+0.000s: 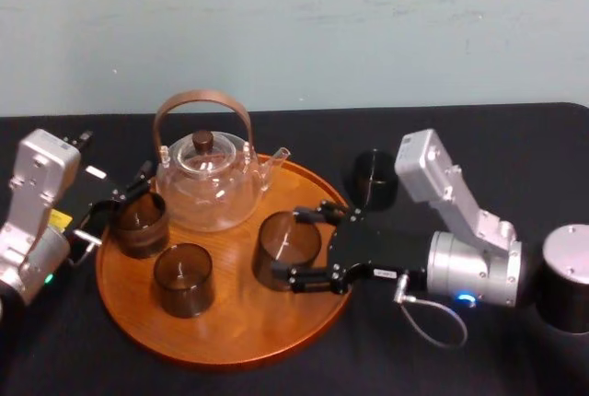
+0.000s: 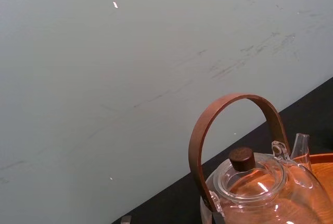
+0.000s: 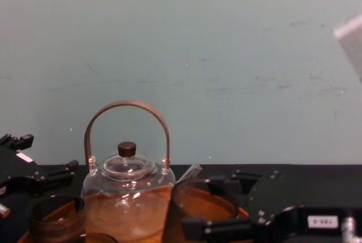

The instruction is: Pick up the glass from the table and place it on the tray.

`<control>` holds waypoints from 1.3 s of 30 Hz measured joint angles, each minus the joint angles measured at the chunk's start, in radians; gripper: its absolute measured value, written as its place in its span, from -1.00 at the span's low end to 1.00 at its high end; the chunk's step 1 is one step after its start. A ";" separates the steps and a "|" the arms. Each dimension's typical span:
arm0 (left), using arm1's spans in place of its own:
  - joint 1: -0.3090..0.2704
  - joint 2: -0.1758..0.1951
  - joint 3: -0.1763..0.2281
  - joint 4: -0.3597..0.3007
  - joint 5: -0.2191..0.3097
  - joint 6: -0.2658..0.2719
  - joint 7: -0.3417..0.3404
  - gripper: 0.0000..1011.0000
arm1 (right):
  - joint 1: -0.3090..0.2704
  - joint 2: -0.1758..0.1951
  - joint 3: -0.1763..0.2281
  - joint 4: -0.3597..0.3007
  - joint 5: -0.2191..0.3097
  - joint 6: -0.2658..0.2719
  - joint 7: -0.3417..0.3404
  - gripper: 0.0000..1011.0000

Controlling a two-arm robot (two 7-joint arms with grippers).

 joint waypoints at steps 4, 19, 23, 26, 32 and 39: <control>0.000 0.000 0.000 0.000 0.000 0.000 0.000 0.98 | 0.002 -0.008 -0.019 0.013 -0.009 -0.004 0.001 0.78; 0.000 0.000 0.000 0.000 0.000 0.000 0.000 0.98 | 0.003 -0.028 -0.058 0.071 -0.039 -0.010 0.002 0.78; 0.000 0.000 0.000 0.000 0.000 0.000 0.000 0.98 | 0.004 -0.035 -0.064 0.084 -0.043 -0.010 0.004 0.78; 0.000 0.000 0.000 0.000 0.000 0.000 0.000 0.98 | 0.005 -0.040 -0.066 0.092 -0.045 -0.010 0.004 0.78; 0.000 0.000 0.000 0.000 0.000 0.000 0.000 0.98 | 0.011 -0.057 -0.071 0.121 -0.055 -0.014 0.002 0.78; 0.000 0.000 0.000 0.000 0.000 0.000 0.000 0.98 | 0.013 -0.069 -0.072 0.141 -0.067 -0.017 -0.007 0.78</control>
